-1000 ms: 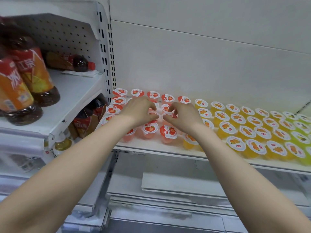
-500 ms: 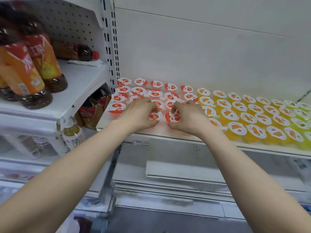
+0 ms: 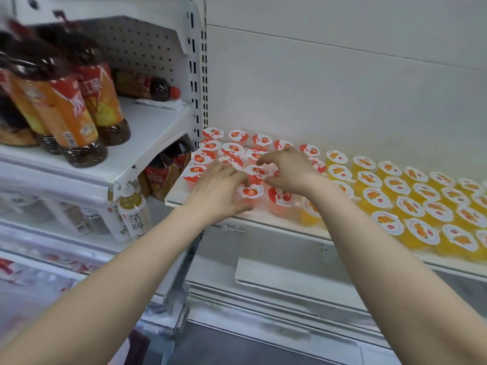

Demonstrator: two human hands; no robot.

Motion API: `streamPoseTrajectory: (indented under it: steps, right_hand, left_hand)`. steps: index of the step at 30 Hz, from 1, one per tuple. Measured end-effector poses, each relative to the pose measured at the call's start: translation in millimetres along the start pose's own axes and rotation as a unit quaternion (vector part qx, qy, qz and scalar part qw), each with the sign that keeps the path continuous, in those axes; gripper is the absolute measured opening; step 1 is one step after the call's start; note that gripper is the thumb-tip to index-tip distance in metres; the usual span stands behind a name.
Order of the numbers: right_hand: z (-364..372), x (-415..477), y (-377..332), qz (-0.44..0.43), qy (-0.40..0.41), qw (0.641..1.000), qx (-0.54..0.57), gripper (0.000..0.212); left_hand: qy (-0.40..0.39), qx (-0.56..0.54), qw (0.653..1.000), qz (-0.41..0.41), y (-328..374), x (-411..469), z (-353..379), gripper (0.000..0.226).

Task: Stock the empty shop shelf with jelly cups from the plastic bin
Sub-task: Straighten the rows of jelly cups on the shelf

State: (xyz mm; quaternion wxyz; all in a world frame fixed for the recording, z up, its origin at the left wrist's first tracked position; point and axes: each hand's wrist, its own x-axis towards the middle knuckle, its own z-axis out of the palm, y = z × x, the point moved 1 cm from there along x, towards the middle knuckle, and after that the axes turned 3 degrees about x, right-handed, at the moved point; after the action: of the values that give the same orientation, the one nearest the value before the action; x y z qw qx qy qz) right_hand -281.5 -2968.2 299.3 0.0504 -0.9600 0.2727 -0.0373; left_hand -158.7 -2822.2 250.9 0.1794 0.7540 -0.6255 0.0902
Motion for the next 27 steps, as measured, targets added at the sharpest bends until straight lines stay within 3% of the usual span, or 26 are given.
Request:
streamPoseTrajectory:
  steps: [5,11,15,20,23,27]
  right_hand:
    - [8.9,19.6,1.1,-0.06,-0.034,0.998,0.005,0.039]
    - [19.2,25.4,7.1,-0.06,0.033,0.998,-0.01,0.033]
    - [21.2,24.0,7.7,-0.055,0.031,0.998,-0.017,0.037]
    - [6.6,19.1,5.8,-0.036,0.055,0.996,0.058,0.052]
    - [1.2,14.3,-13.5,-0.047,0.061,0.994,0.077,0.044]
    - [11.1,6.4,-48.6,-0.084,0.052,0.99,0.101,0.032]
  left_hand:
    - [0.017,-0.001,1.0,-0.021,6.6,-0.2,1.3,0.034]
    - [0.026,-0.009,0.999,-0.033,4.7,-0.7,4.7,0.032]
    - [0.013,-0.006,1.0,-0.011,3.4,-5.2,-3.3,0.041]
    - [0.044,-0.029,0.993,-0.109,-32.2,-17.5,-31.5,0.054]
    - [0.034,-0.01,0.987,-0.157,-57.5,-22.1,-37.2,0.049]
    - [-0.013,0.003,0.991,-0.133,-69.7,-27.5,-26.1,0.045]
